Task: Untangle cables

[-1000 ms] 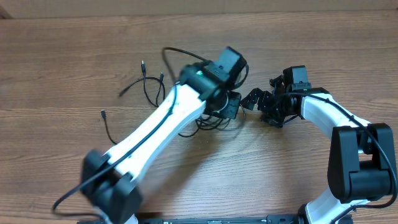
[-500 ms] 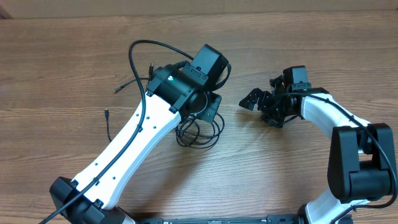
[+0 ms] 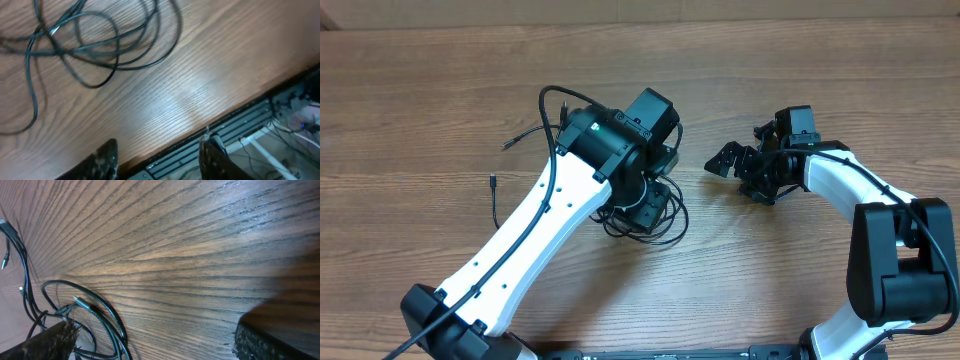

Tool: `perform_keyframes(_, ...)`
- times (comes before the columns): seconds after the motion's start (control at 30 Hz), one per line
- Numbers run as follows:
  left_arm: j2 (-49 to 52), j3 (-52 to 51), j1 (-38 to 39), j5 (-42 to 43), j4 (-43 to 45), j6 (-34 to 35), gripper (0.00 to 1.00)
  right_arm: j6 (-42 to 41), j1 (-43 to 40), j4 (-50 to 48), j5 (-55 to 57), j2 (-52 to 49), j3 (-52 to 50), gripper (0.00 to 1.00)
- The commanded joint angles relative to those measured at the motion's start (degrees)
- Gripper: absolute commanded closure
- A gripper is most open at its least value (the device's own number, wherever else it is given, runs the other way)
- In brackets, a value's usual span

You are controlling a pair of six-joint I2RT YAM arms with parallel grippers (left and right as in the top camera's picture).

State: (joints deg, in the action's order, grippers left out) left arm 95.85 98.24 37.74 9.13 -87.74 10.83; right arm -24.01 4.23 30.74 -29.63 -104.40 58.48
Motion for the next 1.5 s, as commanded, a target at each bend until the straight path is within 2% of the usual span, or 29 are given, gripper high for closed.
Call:
perform_keyframes(0.0,-0.5,-2.8,-1.4,-16.3,-1.5,17.6,0.37,0.0,-0.1,0.4,5.6,-1.6,-2.3,0.00)
perform_keyframes(0.03,-0.5,-3.6,-3.2,-20.6,-1.8,23.4,0.35,0.0,-0.1,0.4,5.6,-1.6,-2.3,0.00)
perform_keyframes(0.1,-0.5,-4.9,-8.7,-19.7,-0.2,27.0,0.36,0.0,-0.1,0.4,5.6,-1.6,-2.3,0.00)
perform_keyframes(0.23,-0.5,-13.5,-15.4,-12.7,8.5,28.0,0.43,0.0,-0.1,0.4,5.6,-1.6,-2.3,0.00)
perform_keyframes(0.33,-0.5,-21.1,-19.0,-11.6,14.1,29.7,0.49,0.0,-0.1,0.4,5.7,-1.6,-2.3,0.00)
perform_keyframes(0.43,-0.5,-25.4,-22.9,-4.5,20.4,31.0,0.61,0.0,-0.1,0.4,5.9,-1.6,-2.3,0.00)
perform_keyframes(0.47,-0.5,-26.7,-23.4,-2.8,22.3,31.1,0.59,0.0,-0.1,0.4,5.8,-1.6,-2.3,0.00)
perform_keyframes(0.5,-0.5,-27.4,-23.4,-2.7,22.6,31.2,0.43,0.0,-0.1,0.4,5.8,-1.6,-2.3,0.00)
perform_keyframes(0.57,-0.5,-27.7,-23.3,-2.7,21.9,31.2,0.18,0.0,-0.1,0.4,5.8,-1.6,-2.3,0.00)
perform_keyframes(0.6,-0.5,-27.7,-23.3,-2.7,21.8,31.2,0.00,0.0,-0.1,0.4,5.8,-1.6,-2.3,0.00)
perform_keyframes(0.8,-0.5,-27.7,-23.4,-2.7,25.0,31.5,0.00,0.0,-0.1,0.4,5.8,-1.6,-2.3,0.00)
perform_keyframes(1.47,-0.5,-27.7,-23.4,-2.7,25.0,31.5,0.00,0.0,-0.1,0.4,5.8,-1.6,-2.3,0.00)
